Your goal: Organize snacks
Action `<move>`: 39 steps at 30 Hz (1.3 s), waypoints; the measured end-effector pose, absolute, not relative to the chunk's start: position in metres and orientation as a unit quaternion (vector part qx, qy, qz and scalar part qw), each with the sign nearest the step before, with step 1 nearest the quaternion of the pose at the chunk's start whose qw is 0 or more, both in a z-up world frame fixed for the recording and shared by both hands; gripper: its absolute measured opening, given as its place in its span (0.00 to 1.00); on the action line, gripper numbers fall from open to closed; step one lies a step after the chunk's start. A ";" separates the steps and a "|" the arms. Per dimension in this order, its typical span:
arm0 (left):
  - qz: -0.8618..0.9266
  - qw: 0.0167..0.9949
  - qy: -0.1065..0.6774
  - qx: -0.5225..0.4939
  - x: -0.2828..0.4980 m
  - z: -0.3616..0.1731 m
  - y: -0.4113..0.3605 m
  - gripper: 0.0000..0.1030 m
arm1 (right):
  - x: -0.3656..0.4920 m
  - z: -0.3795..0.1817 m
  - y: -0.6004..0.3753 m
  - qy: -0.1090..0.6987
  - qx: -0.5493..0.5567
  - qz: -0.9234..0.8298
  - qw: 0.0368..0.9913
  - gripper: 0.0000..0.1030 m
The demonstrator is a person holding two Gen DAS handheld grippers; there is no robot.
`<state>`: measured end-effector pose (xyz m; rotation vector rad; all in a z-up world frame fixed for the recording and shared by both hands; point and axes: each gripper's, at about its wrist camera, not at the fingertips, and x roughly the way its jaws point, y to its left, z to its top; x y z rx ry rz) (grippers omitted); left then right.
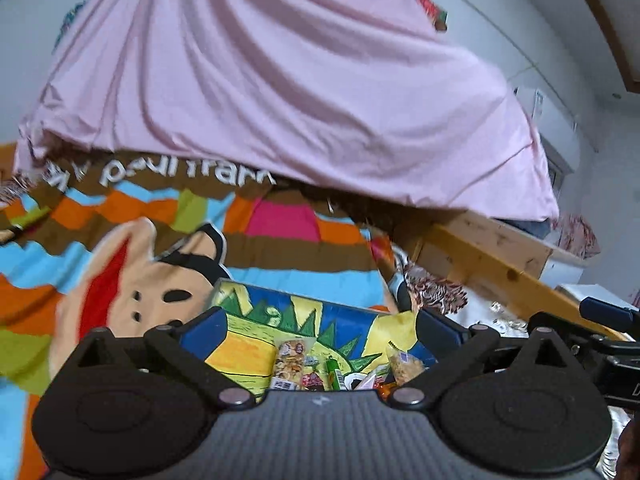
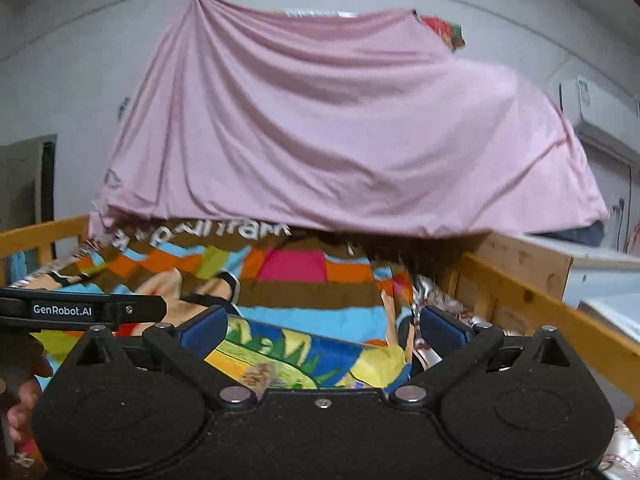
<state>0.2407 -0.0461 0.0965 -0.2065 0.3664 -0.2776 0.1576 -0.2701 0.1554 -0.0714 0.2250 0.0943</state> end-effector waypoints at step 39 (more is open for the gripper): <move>-0.108 0.965 0.232 -0.063 0.131 0.044 0.066 1.00 | 0.082 0.080 -0.180 0.202 -0.049 0.044 0.977 0.99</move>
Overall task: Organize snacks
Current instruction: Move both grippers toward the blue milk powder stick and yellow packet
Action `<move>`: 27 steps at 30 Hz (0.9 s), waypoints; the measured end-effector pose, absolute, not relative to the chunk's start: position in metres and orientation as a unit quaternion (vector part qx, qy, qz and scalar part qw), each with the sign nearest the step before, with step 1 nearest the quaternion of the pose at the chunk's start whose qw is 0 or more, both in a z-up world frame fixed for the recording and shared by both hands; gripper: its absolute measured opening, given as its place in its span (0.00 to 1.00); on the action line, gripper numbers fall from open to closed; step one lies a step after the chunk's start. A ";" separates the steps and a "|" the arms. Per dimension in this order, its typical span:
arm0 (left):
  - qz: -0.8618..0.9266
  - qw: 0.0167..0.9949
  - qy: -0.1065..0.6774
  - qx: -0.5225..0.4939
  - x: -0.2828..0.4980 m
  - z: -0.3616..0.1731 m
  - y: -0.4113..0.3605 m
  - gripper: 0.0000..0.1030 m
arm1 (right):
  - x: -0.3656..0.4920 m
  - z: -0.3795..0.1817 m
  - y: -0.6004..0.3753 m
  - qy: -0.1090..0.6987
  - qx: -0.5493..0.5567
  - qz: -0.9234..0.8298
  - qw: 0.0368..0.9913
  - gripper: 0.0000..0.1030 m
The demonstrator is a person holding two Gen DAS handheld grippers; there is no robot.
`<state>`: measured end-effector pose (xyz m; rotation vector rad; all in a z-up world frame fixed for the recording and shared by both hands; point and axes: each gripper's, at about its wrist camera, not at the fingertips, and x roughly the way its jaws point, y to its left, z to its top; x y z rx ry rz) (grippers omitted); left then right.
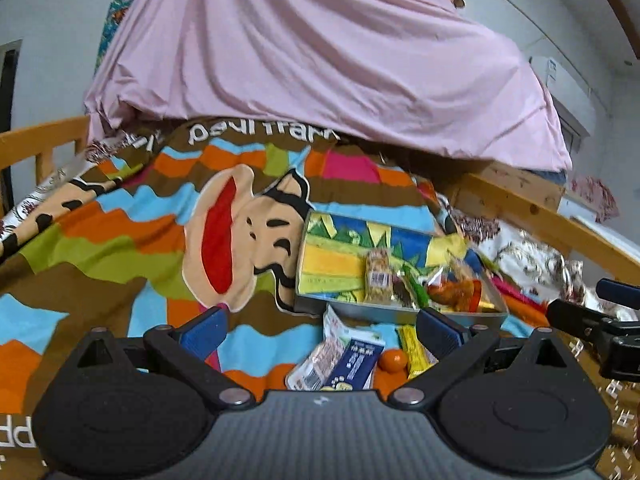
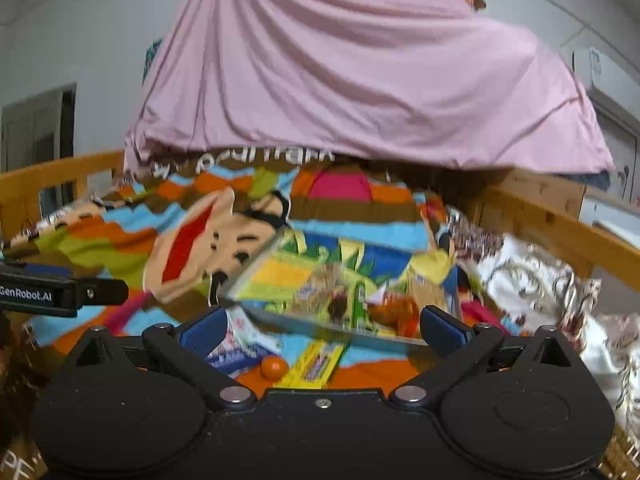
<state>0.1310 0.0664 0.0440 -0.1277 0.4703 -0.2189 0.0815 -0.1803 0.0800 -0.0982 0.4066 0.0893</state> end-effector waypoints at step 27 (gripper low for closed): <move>-0.276 0.909 0.303 0.069 0.181 -0.028 0.011 0.99 | 0.155 -0.007 -0.203 0.305 -0.067 0.049 0.949 0.99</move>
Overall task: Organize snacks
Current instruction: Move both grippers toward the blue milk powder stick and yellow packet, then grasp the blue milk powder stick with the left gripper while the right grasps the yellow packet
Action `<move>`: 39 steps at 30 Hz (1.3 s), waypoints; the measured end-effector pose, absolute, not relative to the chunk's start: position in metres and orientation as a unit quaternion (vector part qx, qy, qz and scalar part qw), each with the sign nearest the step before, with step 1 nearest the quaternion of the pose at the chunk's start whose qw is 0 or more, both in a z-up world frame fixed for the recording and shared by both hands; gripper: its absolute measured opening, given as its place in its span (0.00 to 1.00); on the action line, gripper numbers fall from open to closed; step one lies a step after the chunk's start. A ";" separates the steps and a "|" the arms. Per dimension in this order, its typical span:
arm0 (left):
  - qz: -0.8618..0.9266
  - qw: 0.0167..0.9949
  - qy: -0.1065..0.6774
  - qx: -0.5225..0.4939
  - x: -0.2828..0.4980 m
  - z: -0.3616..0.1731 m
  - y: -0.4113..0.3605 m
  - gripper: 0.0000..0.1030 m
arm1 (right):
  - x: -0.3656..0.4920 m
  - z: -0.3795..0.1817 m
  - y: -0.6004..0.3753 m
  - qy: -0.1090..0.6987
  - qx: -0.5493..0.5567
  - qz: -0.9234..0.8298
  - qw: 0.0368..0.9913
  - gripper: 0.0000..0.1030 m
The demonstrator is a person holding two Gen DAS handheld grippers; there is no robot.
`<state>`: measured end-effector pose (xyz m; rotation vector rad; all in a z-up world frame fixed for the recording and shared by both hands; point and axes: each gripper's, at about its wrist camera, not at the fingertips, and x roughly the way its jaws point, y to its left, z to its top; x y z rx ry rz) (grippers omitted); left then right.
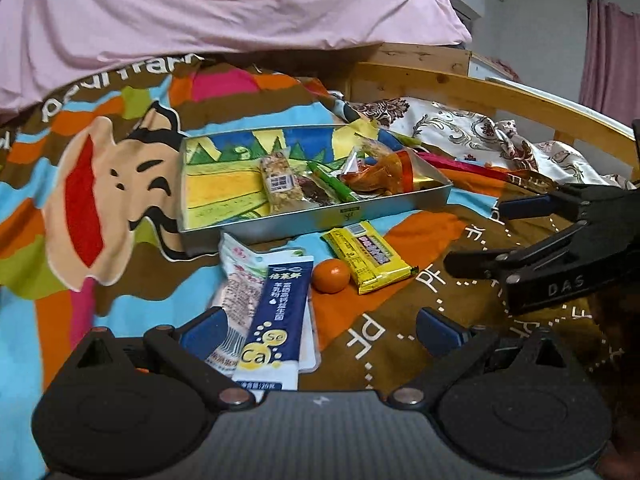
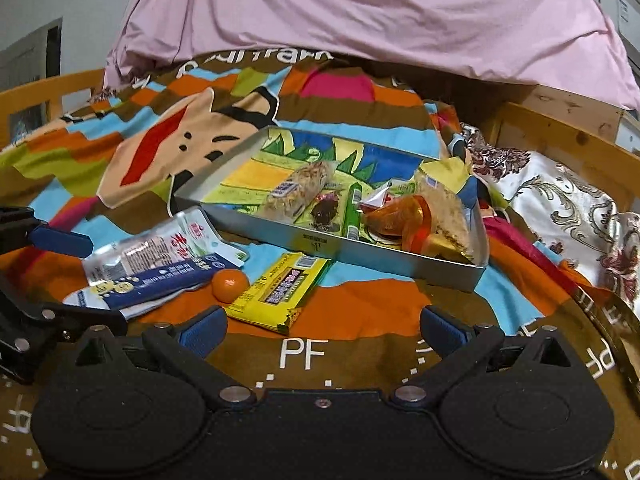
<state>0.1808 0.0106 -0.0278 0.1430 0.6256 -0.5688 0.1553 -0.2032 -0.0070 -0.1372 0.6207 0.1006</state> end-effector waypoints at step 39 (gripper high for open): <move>-0.253 0.880 0.399 -0.050 0.233 -0.058 0.039 0.45 | 0.225 -0.046 -0.163 0.380 -0.066 0.077 0.919 0.61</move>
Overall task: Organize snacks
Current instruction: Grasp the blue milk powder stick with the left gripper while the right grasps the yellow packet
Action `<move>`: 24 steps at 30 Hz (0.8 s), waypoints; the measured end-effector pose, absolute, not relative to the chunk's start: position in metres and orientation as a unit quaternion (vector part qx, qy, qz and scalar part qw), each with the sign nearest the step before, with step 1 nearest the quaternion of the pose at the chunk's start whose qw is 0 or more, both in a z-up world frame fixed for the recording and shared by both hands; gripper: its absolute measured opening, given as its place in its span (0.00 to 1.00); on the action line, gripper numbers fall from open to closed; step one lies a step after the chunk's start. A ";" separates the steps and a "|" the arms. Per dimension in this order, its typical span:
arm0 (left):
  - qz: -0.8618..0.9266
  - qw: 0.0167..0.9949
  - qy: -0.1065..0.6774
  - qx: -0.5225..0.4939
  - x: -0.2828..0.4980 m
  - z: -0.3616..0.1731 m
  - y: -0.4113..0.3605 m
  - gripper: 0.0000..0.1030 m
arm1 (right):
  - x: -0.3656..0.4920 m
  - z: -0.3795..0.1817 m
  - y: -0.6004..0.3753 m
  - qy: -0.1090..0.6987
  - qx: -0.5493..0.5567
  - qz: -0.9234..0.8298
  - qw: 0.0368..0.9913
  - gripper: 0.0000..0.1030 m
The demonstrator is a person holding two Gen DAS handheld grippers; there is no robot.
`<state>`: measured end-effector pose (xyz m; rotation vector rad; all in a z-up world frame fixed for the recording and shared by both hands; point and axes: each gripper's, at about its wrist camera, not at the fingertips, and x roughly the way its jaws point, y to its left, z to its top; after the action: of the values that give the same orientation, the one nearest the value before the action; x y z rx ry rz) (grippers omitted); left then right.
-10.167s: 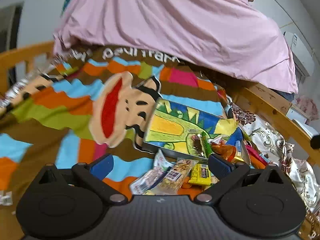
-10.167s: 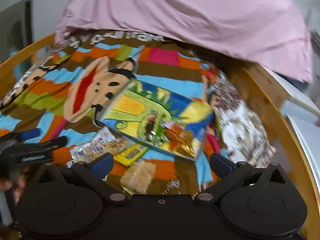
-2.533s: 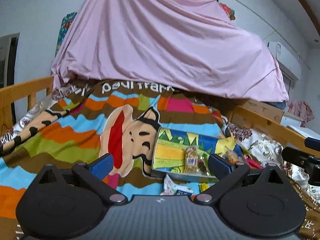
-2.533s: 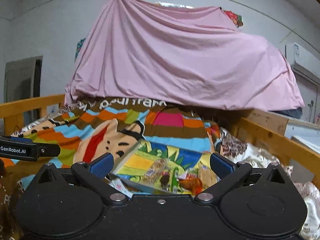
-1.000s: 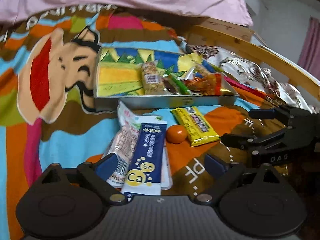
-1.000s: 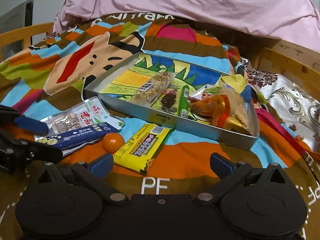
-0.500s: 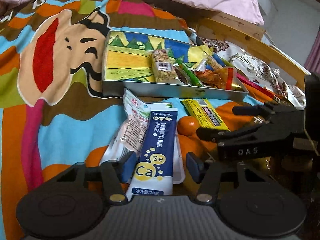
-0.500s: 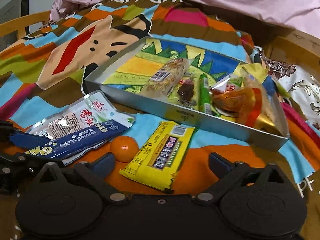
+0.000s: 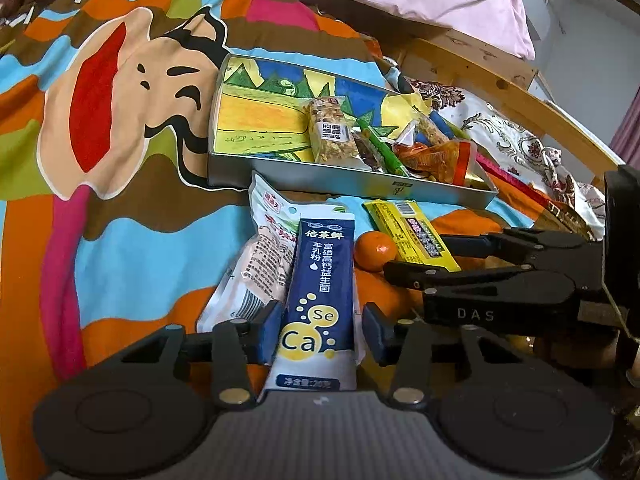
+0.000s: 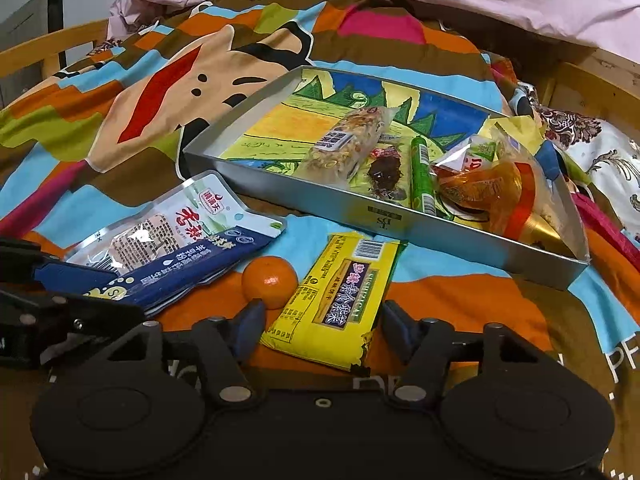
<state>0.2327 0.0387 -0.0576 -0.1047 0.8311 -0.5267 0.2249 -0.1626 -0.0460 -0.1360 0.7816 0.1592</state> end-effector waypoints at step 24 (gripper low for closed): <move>-0.232 0.875 0.423 -0.052 0.213 -0.046 0.029 0.42 | 0.171 -0.035 -0.181 0.400 -0.043 0.102 0.910 0.66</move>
<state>0.2134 0.0292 -0.0462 -0.1090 0.8823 -0.4840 0.1710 -0.1807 -0.0352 -0.0892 0.8254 0.2103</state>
